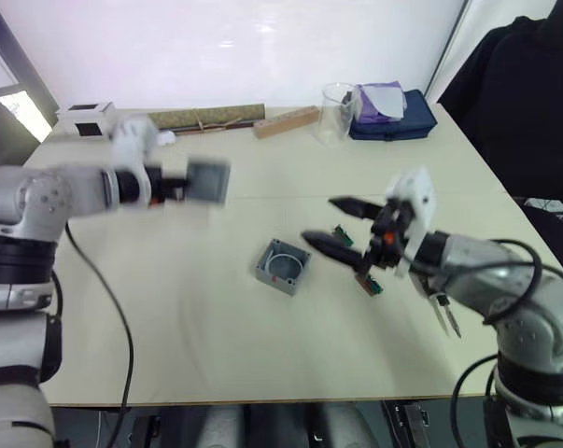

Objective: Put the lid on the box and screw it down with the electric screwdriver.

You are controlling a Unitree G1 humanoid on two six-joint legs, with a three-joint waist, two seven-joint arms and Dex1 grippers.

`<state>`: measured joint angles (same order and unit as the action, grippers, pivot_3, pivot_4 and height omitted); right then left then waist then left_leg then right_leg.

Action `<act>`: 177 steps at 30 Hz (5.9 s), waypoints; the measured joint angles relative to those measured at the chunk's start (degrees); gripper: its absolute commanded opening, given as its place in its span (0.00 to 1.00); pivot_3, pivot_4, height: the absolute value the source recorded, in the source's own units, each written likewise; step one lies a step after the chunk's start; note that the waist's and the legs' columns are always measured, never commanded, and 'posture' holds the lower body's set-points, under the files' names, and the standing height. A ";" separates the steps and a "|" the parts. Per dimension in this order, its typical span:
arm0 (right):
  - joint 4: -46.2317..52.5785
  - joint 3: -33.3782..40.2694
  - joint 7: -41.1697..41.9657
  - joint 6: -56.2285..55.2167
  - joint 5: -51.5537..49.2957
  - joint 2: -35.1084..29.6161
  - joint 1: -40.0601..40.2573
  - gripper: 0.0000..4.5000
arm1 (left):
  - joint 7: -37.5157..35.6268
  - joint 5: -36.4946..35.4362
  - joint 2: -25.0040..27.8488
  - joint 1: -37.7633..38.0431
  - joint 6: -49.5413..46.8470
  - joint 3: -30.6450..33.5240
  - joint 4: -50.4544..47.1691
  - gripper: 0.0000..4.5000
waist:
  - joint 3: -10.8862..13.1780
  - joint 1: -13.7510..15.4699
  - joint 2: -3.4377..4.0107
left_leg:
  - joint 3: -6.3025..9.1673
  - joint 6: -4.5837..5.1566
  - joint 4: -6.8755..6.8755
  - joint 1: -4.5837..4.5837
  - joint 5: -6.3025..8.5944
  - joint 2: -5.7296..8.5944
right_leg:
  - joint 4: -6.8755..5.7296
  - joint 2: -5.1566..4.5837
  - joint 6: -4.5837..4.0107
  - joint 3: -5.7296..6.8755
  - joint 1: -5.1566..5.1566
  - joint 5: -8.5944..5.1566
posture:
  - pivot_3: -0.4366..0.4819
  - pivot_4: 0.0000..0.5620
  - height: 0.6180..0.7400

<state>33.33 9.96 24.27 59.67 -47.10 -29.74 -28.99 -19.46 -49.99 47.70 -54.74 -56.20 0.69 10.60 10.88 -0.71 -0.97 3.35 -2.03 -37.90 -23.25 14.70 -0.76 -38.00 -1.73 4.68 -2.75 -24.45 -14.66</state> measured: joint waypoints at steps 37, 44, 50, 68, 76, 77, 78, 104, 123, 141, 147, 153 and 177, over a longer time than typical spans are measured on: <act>-28.47 3.03 -12.78 3.74 1.06 14.87 -20.98 1.00 | -10.99 24.53 -27.71 0.45 23.99 -1.63 2.86 0.00 | -0.02 -0.48 0.09 | -0.02 0.03 0.09 -0.16 0.02 -0.02 | -0.09 0.06 0.03 -0.06 -0.26 0.02 | 0.48 0.27 1.00; -26.74 4.10 -13.52 3.75 0.14 14.93 -20.97 1.00 | -11.01 25.63 -28.19 -0.09 24.02 -1.06 5.67 0.00 | -0.02 -0.49 0.09 | -0.01 0.03 0.11 -0.16 0.02 -0.02 | -0.09 0.06 0.03 -0.06 -0.26 0.02 | 0.48 0.27 1.00; -26.73 4.09 -14.05 3.75 -0.45 15.13 -20.80 1.00 | -11.03 25.72 -29.25 -0.26 24.02 0.06 6.20 0.00 | -0.02 -0.46 0.09 | -0.01 0.03 0.11 -0.17 0.02 -0.02 | -0.08 0.05 0.03 -0.06 -0.26 0.02 | 0.48 0.27 1.00; -26.73 3.51 -14.71 2.15 0.04 16.38 -19.83 0.27 | -12.28 25.79 -29.76 -0.15 23.85 0.24 4.22 0.00 | -0.02 -0.52 0.09 | -0.01 0.03 0.16 -0.15 0.02 -0.02 | -0.06 0.06 0.03 -0.06 -0.26 0.02 | 0.48 0.27 1.00; -26.73 2.60 -14.54 1.49 0.32 16.48 -19.32 0.09 | -11.99 25.86 -29.73 -0.07 23.06 0.27 4.17 0.00 | -0.01 -0.47 0.10 | 0.00 0.03 0.20 -0.15 0.02 -0.02 | -0.04 0.06 0.03 -0.05 -0.26 0.02 | 0.48 0.27 1.00; -26.73 2.55 -14.44 1.43 0.38 16.45 -19.32 0.09 | -12.02 25.86 -29.70 -0.07 23.01 0.28 4.13 0.07 | -0.01 -0.49 0.10 | 0.00 0.03 0.20 -0.15 0.02 -0.02 | -0.04 0.06 0.03 -0.05 -0.26 0.02 | 0.48 0.27 1.00; -26.73 2.54 -14.40 1.42 0.39 16.44 -19.31 0.09 | -12.05 25.85 -29.68 -0.07 23.00 0.29 4.12 0.15 | -0.01 -0.50 0.10 | 0.00 0.03 0.21 -0.15 0.02 -0.02 | -0.04 0.06 0.03 -0.05 -0.26 0.02 | 0.48 0.27 1.00; -18.26 -22.15 5.28 -64.15 49.16 -11.08 2.67 0.09 | -26.12 16.44 -14.70 5.50 8.09 9.10 -0.71 0.13 | 0.06 -1.86 0.05 | -0.02 -0.04 0.61 -0.07 -0.03 -0.03 | 0.16 0.08 0.05 -0.06 -0.32 0.00 | 0.48 0.27 1.00; -33.03 -30.27 -9.91 -97.65 89.63 -8.56 6.64 0.09 | -35.82 17.45 -14.22 14.14 8.02 -6.65 -13.88 0.02 | 0.06 -1.75 0.02 | -0.03 -0.28 0.63 0.05 -0.16 -0.03 | 0.09 0.08 0.01 -0.12 -0.24 0.00 | 0.48 0.27 1.00; -34.70 -30.52 -11.93 -98.90 93.41 -6.70 5.53 0.09 | -36.75 23.35 -14.59 16.55 12.82 -9.61 -11.27 0.02 | 0.06 -1.69 0.02 | -0.02 -0.27 0.62 0.08 -0.16 -0.02 | 0.07 0.07 0.01 -0.12 -0.20 0.00 | 0.48 0.27 1.00; -34.70 -31.03 -12.70 -98.79 94.33 -6.08 5.55 0.09 | -36.81 24.13 -14.69 16.55 13.00 -9.68 -11.28 0.02 | 0.06 -1.74 0.02 | -0.03 -0.27 0.62 0.10 -0.16 -0.02 | 0.05 0.07 0.01 -0.12 -0.20 0.00 | 0.48 0.27 1.00; -34.83 -31.65 -12.92 -98.81 95.26 -5.08 5.36 0.09 | -37.09 24.53 -14.75 16.55 13.03 -9.69 -11.27 0.02 | 0.06 -1.71 0.02 | -0.03 -0.27 0.60 0.10 -0.16 -0.02 | 0.04 0.06 0.01 -0.12 -0.19 0.00 | 0.48 0.27 1.00; -35.93 -31.58 -15.28 -98.79 95.95 -6.36 5.57 0.09 | -37.14 27.07 -16.27 17.33 15.37 -11.24 -10.38 0.02 | 0.06 -1.64 0.02 | -0.03 -0.27 0.57 0.16 -0.16 -0.01 | 0.01 0.06 0.01 -0.12 -0.12 0.00 | 0.48 0.27 1.00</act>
<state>-2.60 -21.62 9.00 -39.12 48.84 -36.10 -23.42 -56.60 -22.92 31.43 -37.41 -40.83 -10.55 0.22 10.93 -2.35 -0.95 3.32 -2.30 -37.33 -23.09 14.54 -0.77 -37.99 -1.67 4.69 -2.87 -24.57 -14.66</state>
